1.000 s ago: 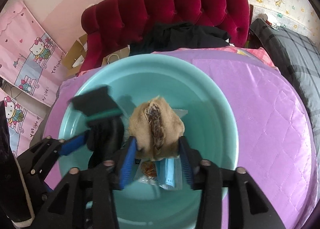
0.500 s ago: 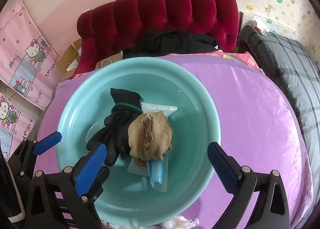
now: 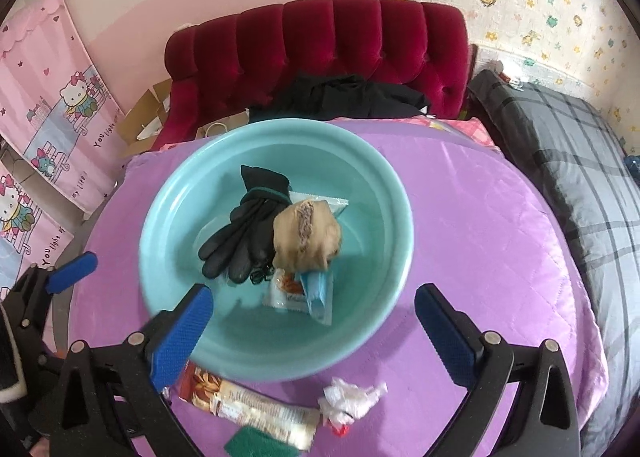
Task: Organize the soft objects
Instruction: 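Withdraw both open tools from the basin back over the table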
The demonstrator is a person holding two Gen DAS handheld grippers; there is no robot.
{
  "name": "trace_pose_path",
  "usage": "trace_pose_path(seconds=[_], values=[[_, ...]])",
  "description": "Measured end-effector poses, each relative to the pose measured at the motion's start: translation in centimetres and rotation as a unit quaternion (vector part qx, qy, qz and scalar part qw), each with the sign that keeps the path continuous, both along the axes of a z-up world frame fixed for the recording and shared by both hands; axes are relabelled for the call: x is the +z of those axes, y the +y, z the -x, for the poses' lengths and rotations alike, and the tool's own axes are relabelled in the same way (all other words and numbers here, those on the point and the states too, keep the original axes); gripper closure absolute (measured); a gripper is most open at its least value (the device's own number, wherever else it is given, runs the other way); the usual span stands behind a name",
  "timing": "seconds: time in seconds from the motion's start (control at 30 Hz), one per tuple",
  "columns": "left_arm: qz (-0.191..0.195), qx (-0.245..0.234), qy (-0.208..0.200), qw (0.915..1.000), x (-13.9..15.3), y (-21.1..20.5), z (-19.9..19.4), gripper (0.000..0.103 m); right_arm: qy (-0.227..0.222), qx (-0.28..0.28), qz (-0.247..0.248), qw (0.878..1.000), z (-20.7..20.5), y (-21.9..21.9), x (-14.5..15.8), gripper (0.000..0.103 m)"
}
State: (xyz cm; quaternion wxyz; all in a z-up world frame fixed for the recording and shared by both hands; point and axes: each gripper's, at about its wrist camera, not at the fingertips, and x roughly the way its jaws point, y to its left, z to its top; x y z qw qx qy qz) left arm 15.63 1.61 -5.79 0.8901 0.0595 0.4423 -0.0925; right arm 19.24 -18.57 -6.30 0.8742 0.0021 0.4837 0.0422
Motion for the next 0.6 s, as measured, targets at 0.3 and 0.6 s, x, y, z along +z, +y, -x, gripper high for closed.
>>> trace_pose_path(seconds=[0.3,0.6], values=[[-0.002,-0.002,-0.003,1.0000,0.1,1.5,3.8,0.000,0.007,-0.006,0.008,1.000,4.1,0.0,-0.2,0.000],[-0.010,0.009,-0.004,0.9999,-1.5,3.8,7.7,0.000,0.007,-0.021,-0.001,1.000,8.4,0.4,-1.2,0.000]])
